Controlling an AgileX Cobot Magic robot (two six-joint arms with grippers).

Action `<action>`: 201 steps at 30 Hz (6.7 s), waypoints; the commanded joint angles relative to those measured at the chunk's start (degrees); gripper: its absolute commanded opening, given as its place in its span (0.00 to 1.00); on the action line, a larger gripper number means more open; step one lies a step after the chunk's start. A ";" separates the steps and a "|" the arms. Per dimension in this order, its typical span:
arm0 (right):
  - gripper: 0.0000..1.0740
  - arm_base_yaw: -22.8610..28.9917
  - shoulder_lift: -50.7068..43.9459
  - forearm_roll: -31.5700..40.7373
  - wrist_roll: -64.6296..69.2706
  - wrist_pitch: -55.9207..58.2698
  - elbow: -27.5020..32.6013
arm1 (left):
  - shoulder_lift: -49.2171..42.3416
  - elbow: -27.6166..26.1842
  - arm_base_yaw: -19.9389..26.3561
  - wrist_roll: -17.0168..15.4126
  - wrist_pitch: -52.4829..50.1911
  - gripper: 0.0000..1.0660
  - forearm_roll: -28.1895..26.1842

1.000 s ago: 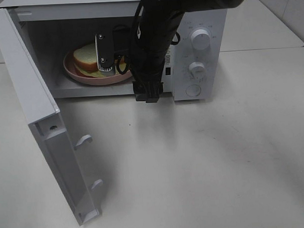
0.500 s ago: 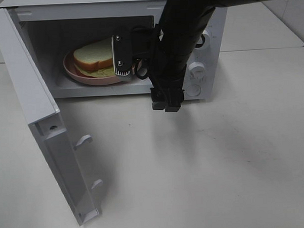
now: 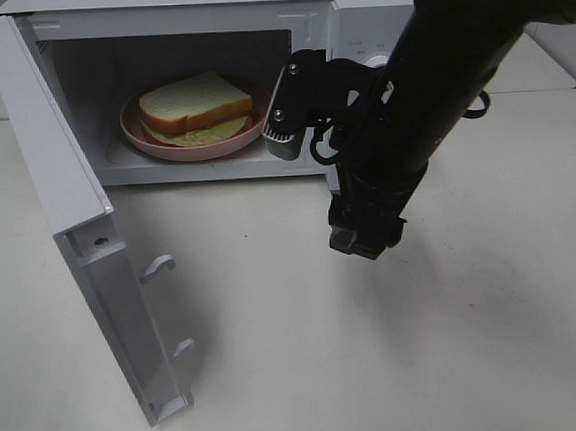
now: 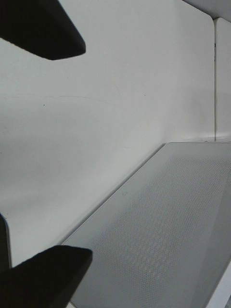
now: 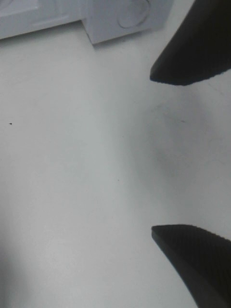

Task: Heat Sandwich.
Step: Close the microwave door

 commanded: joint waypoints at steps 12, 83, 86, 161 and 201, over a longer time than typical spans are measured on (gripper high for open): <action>0.71 0.00 -14.09 0.40 21.66 -1.26 13.41 | -1.43 0.11 0.00 0.11 -0.69 0.97 0.00; 0.71 -31.40 -89.78 0.00 39.36 20.45 34.78 | -1.43 0.11 0.00 0.11 -0.69 0.97 0.00; 0.71 -32.09 -91.79 0.00 39.36 20.45 34.78 | -1.43 0.11 0.00 0.11 -0.69 0.97 0.00; 0.71 -32.09 -95.80 0.11 39.36 20.45 34.78 | 11.34 -2.12 0.00 -0.29 -15.13 0.64 4.81; 0.71 -32.09 -95.80 0.11 39.36 20.45 34.78 | 62.57 17.99 -2.18 -6.65 -99.75 0.00 16.84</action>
